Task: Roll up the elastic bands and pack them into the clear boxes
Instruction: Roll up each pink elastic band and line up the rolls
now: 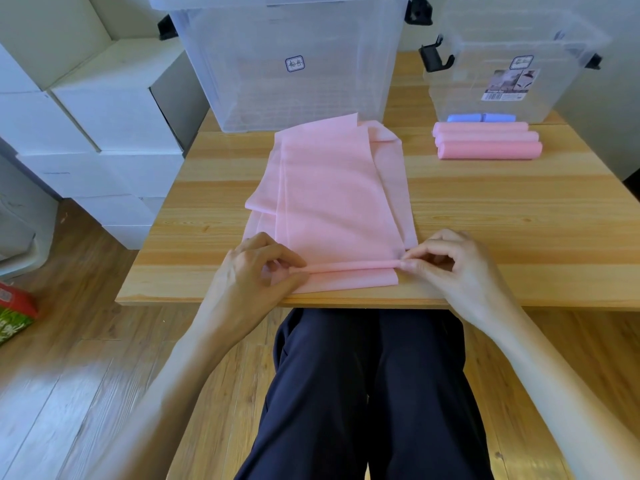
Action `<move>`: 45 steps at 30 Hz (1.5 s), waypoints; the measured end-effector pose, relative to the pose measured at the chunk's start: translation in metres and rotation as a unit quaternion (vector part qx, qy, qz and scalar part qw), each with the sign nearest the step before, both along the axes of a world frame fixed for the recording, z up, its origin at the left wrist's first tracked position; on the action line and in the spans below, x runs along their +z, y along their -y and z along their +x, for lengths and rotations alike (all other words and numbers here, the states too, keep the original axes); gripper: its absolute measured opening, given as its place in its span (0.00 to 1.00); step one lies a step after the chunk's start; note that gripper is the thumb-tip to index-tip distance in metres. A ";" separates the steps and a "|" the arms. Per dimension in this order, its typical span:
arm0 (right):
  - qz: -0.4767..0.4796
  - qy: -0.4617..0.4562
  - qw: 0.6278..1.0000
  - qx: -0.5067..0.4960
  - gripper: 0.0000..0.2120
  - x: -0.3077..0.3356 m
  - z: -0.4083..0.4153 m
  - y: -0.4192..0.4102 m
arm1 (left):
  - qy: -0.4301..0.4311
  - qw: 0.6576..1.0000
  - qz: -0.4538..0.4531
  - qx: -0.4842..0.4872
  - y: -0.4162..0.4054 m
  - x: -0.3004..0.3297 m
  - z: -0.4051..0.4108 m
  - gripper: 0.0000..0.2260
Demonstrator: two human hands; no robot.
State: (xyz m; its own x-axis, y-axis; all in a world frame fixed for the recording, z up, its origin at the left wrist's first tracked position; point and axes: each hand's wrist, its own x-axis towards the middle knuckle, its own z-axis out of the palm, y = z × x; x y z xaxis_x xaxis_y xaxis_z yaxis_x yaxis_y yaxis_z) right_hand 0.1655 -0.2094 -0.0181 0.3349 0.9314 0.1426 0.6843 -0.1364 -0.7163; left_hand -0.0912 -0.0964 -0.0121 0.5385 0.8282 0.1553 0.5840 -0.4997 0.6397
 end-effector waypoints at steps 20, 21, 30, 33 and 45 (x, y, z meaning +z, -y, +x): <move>-0.006 -0.468 0.882 -0.051 0.15 0.029 -0.023 0.008 | 0.186 0.927 -0.323 0.044 0.013 0.031 -0.001 0.07; 0.002 -0.486 0.873 -0.053 0.14 0.030 -0.024 0.008 | 0.221 0.905 -0.359 0.051 0.013 0.033 0.000 0.06; 0.016 -0.532 0.845 -0.050 0.07 0.032 -0.023 0.003 | 0.327 0.801 -0.501 0.025 0.009 0.031 0.010 0.13; 0.010 -0.538 0.841 -0.051 0.08 0.032 -0.023 0.004 | 0.289 0.800 -0.525 -0.018 0.007 0.034 0.013 0.19; -0.025 -0.532 0.846 -0.040 0.06 0.030 -0.020 0.006 | 0.319 0.768 -0.555 -0.025 0.004 0.031 0.019 0.14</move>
State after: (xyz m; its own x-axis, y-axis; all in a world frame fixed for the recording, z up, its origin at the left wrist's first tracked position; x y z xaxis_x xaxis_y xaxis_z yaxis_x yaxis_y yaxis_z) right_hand 0.1453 -0.2159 0.0120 0.3114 0.8954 -0.3182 -0.3561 -0.2004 -0.9127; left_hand -0.0717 -0.1002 0.0186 0.6809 0.6223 -0.3863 -0.0265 0.5480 0.8360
